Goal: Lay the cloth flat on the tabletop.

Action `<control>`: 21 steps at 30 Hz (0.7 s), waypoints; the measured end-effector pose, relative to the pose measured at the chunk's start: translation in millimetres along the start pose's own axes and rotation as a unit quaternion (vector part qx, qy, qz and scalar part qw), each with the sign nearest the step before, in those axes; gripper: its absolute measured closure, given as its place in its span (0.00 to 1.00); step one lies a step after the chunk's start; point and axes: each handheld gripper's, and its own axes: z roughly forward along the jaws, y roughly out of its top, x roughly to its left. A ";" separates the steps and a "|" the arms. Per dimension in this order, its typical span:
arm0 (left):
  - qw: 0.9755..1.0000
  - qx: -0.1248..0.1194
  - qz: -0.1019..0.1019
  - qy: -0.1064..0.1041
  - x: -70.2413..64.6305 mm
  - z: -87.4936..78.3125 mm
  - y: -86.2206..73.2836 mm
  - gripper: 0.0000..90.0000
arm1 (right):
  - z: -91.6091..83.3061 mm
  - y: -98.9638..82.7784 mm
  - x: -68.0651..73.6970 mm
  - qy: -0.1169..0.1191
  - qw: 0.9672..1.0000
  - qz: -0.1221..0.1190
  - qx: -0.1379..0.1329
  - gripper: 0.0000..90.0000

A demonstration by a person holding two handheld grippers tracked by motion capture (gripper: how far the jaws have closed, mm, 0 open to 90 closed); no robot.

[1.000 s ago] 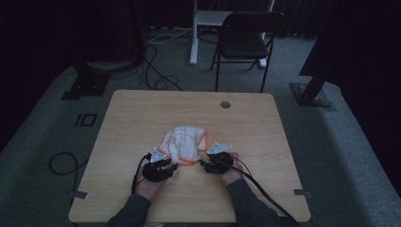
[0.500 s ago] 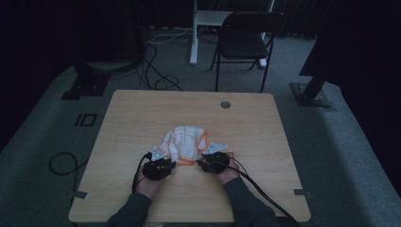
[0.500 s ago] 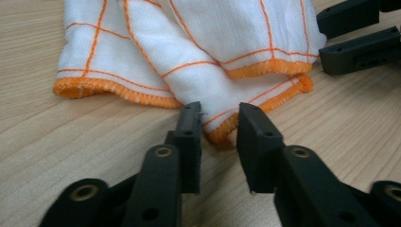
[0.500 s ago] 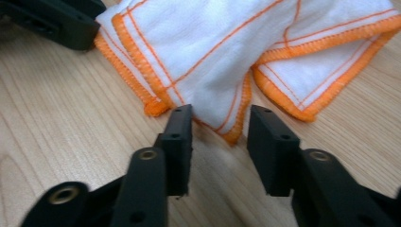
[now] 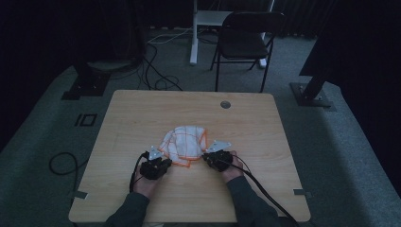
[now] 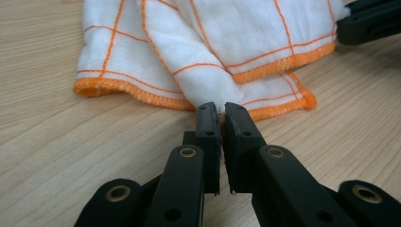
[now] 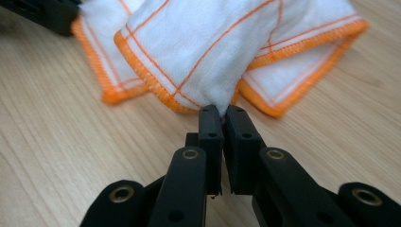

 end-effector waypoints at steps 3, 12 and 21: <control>1.000 -0.001 -0.002 0.002 2.1 -2.9 -0.9 0.95 | -5.4 -2.2 -6.2 -0.006 1.000 0.005 -0.001 0.96; 1.000 -0.002 -0.005 0.010 8.9 -11.1 -4.1 0.95 | -19.6 -14.0 -17.7 -0.023 1.000 0.007 0.011 0.96; 1.000 0.001 -0.003 0.014 11.0 -14.5 -6.8 0.96 | -35.8 -32.2 -33.1 -0.045 0.998 0.018 0.025 0.96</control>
